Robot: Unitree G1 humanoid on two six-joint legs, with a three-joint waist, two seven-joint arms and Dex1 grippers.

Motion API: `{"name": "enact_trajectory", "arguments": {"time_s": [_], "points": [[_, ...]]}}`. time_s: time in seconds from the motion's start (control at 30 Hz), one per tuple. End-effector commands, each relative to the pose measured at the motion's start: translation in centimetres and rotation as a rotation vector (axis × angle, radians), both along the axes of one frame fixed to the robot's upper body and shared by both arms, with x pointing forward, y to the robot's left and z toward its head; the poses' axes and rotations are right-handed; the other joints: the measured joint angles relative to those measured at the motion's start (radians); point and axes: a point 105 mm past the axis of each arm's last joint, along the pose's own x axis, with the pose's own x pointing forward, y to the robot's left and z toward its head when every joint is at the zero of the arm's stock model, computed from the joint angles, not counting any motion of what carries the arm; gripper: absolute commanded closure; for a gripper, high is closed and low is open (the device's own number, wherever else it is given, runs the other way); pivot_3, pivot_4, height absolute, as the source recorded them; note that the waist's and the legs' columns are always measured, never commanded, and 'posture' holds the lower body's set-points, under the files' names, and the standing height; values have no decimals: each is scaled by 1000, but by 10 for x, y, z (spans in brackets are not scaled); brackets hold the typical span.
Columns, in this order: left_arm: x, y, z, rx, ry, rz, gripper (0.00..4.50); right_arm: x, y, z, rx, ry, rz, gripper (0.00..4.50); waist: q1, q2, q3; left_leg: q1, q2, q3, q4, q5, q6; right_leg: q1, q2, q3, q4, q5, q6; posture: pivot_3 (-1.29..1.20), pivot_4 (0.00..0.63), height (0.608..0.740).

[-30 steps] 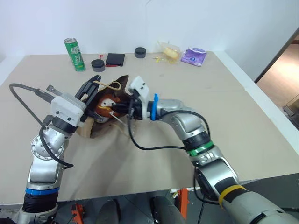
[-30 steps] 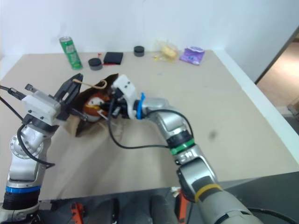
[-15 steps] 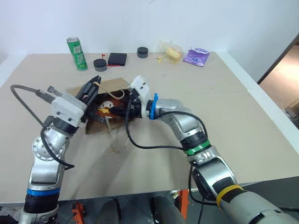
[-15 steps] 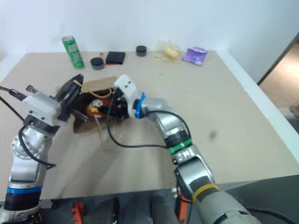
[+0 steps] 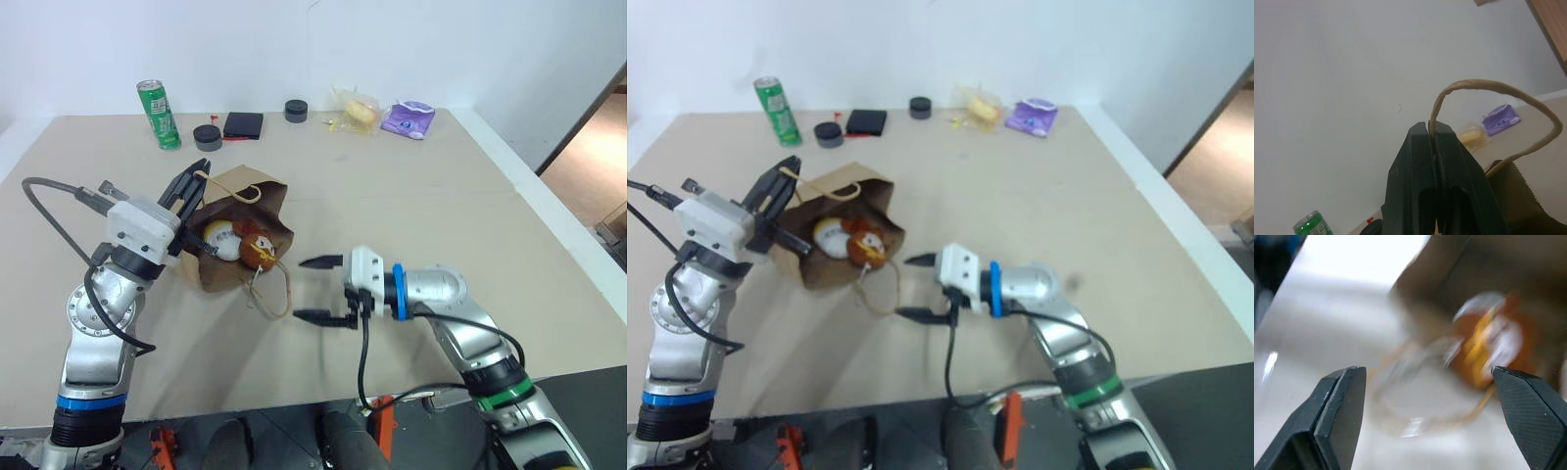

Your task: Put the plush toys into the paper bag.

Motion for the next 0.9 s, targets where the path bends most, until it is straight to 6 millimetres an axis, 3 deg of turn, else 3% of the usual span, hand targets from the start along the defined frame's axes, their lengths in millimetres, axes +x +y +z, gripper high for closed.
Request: {"name": "enact_trajectory", "arguments": {"time_s": [0.03,0.17,0.27,0.43,0.57,0.8,0.9], "points": [[-4,-1,10,-1,-34,-13,4500,-5,9,-4,-46,-100,22,88,-1,0,0,1,0,0,0,0,0,0,0,0,0,1,0,0,150,740],[-3,-2,11,-2,-32,-17,4500,-8,29,-21,-37,-81,-10,88,-1,-1,-1,2,0,-1,0,1,-1,1,1,0,0,2,0,0,150,740],[-3,-1,11,-1,-29,-16,4500,7,37,-28,-39,-96,-91,88,-1,-1,-1,2,0,0,0,1,-1,1,1,1,0,2,0,0,150,740],[-4,-1,12,1,-27,-14,4500,11,49,-40,-62,-89,-109,88,0,-3,-2,1,-1,0,2,1,-1,2,0,1,0,2,1,0,150,740],[-4,0,14,4,-29,-8,4500,17,48,-36,-49,-141,-134,1303,0,-3,-2,6,0,0,1,1,-1,5,0,0,0,2,0,0,150,740],[-3,1,12,2,-20,-3,4500,15,27,0,35,-306,-120,4475,1,-3,-2,5,-1,0,2,1,-1,5,-1,1,0,2,0,0,150,740],[0,3,12,-13,-14,3,4500,19,14,33,104,-427,-139,4475,2,-3,-2,5,-1,0,1,1,-1,4,-1,1,0,2,0,0,150,740]]}}
